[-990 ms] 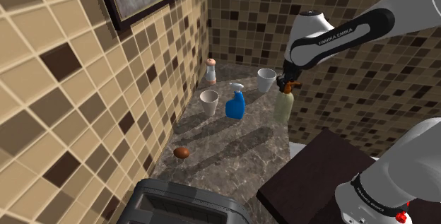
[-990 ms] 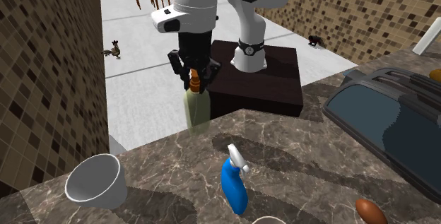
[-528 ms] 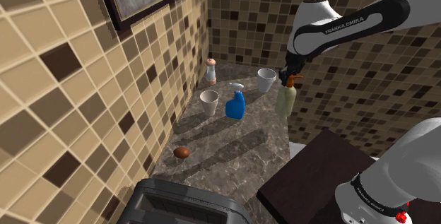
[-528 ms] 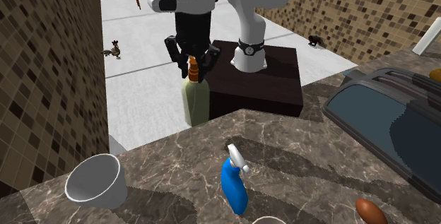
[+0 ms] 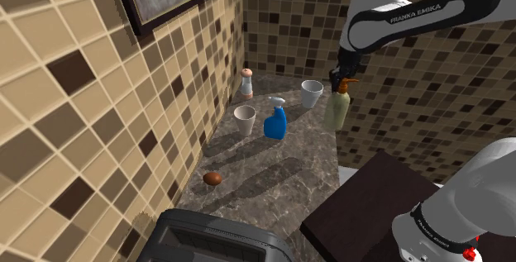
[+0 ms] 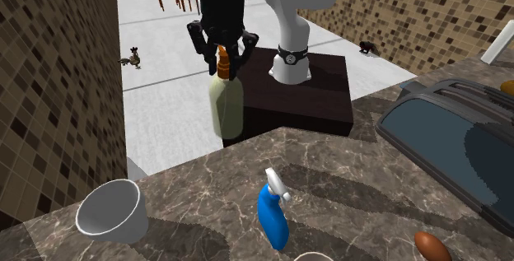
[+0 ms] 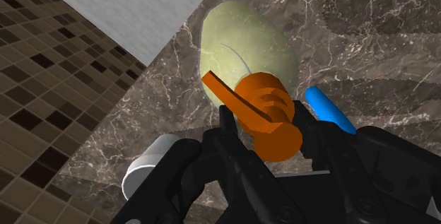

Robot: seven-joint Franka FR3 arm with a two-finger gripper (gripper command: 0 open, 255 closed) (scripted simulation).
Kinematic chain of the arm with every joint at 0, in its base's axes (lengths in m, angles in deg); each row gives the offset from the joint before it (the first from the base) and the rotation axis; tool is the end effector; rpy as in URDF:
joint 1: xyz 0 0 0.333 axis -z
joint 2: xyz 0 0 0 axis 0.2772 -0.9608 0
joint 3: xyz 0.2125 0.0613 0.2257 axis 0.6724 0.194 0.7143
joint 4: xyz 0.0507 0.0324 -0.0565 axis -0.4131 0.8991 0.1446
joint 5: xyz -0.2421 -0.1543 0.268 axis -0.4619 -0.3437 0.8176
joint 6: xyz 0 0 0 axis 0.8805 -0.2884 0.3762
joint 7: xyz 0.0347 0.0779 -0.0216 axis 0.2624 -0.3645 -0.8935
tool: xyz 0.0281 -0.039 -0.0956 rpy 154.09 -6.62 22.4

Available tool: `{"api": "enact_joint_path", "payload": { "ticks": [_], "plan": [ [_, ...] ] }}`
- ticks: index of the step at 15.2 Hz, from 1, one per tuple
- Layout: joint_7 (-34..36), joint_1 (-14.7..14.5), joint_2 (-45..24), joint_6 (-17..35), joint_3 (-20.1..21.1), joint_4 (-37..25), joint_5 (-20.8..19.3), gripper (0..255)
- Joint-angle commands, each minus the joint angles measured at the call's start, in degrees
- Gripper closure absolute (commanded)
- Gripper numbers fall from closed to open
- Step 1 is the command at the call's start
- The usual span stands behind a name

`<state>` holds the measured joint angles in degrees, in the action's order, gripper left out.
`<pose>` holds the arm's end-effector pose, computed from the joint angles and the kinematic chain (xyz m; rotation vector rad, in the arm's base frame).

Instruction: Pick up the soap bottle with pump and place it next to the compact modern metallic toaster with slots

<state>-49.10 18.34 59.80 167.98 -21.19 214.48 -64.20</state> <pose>0.4516 -0.0994 0.4295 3.0442 -0.1413 0.0769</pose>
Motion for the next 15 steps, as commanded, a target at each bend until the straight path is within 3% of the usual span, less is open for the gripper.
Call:
{"api": "enact_joint_path", "payload": {
  "ticks": [1,15],
  "plan": [
    [-0.13,-0.05,0.49,-1.71,0.08,-1.22,0.10,255],
    [-0.96,-0.27,3.28,-12.81,0.65,-9.57,0.61,255]
  ]
}}
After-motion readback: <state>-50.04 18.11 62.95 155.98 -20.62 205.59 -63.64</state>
